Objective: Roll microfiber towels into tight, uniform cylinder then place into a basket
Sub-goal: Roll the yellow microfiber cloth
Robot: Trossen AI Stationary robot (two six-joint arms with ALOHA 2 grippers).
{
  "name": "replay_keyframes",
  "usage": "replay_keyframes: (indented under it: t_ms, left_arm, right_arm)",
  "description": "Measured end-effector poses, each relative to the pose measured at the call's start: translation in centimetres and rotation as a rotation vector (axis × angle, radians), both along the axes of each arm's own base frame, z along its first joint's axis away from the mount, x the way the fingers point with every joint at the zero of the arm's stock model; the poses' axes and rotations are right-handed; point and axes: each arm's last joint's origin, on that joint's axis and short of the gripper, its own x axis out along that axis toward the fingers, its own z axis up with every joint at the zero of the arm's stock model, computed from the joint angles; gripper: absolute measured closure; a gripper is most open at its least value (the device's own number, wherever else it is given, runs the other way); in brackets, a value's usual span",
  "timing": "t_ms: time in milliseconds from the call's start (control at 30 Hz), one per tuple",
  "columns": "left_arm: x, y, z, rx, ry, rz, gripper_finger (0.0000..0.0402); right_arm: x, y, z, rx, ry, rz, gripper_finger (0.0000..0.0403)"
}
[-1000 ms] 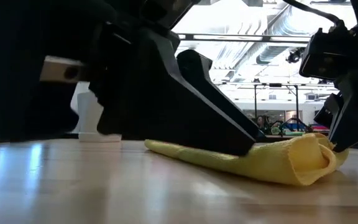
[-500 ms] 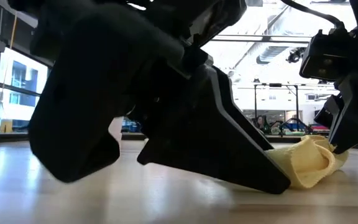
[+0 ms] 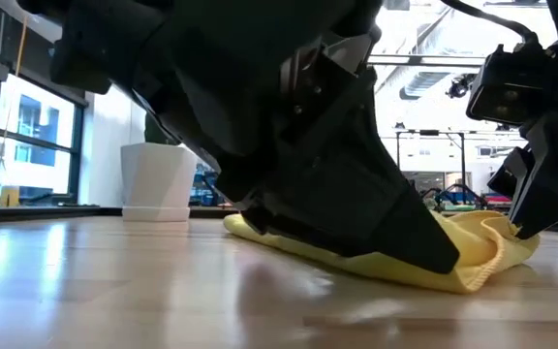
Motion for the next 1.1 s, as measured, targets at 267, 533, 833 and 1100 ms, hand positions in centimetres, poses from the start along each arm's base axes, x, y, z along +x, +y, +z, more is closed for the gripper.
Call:
replay_keyframes:
  t_ms: [267, 533, 833, 1100]
  left_arm:
    - [-0.3, -0.6, 0.1, -0.056, 0.003, 0.023, 0.0365]
    - [-0.4, -0.8, 2.3, -0.234, -0.011, 0.087, 0.0387]
    - [-1.4, -0.6, 3.9, -0.308, 0.051, 0.241, 0.0398]
    - [-2.8, -0.9, 3.0, -0.343, 0.086, 0.541, 0.04]
  right_arm:
    - [0.0, 0.0, 0.0, 0.02, 0.002, -0.018, 0.0402]
    - [0.3, 0.2, 0.4, 0.136, -0.01, -0.095, 0.0402]
    - [0.7, -0.4, 0.4, 0.225, 0.003, -0.213, 0.0402]
    - [1.5, -1.7, 0.5, 0.234, -0.014, -0.299, 0.0402]
